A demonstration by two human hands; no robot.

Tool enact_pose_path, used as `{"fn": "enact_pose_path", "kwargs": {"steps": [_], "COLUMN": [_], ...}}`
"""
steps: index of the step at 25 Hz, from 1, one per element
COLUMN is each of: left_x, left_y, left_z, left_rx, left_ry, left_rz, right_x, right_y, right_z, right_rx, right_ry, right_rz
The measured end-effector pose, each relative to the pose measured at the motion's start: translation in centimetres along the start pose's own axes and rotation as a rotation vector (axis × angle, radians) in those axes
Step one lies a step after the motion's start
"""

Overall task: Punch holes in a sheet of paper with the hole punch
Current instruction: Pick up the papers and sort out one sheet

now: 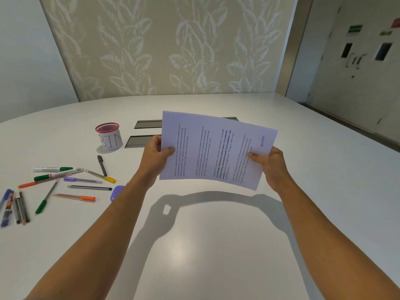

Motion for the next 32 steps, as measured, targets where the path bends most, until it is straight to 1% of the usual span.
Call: {"fn": "enact_pose_path", "kwargs": {"steps": [2, 5, 8, 14, 18, 24, 29, 32], "left_x": [0.0, -0.3, -0.6, -0.6, -0.9, -0.9, -1.3, -1.2], "left_y": [0.2, 0.9, 1.3, 1.3, 1.9, 1.8, 2.5, 2.4], "left_z": [-0.8, -2.9, -4.0, -2.9, -4.6, -3.8, -5.8, -5.2], "left_rx": [-0.010, 0.022, 0.031, -0.044, 0.018, -0.031, 0.018, 0.019], "left_ry": [0.003, 0.073, 0.075, 0.063, 0.016, 0.018, 0.003, 0.010], "left_rz": [0.029, 0.029, 0.044, 0.094, 0.123, 0.133, 0.130, 0.117], "right_x": [-0.1, -0.3, -0.6, -0.9, -0.9, -0.8, -0.4, -0.2], "right_y": [0.3, 1.3, 1.8, 0.9, 2.5, 2.2, 3.9, 3.4], "right_z": [0.6, 2.2, 2.8, 1.9, 3.5, 3.0, 5.0, 4.8], "right_rx": [-0.003, -0.047, -0.058, 0.021, -0.029, 0.004, -0.105, -0.087], "right_ry": [0.018, 0.043, 0.066, 0.125, 0.147, 0.184, 0.190, 0.195], "right_rz": [-0.008, -0.010, -0.001, 0.018, 0.011, 0.013, -0.007, 0.002]}}
Point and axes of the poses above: each hand's wrist, its own y-axis away from the middle knuckle, its own x-axis out of the back of the hand, z = x × y, the point moved 2 cm from there along -y, towards the middle knuckle, and after that the axes turned 13 degrees about x, right-handed, at the moved point
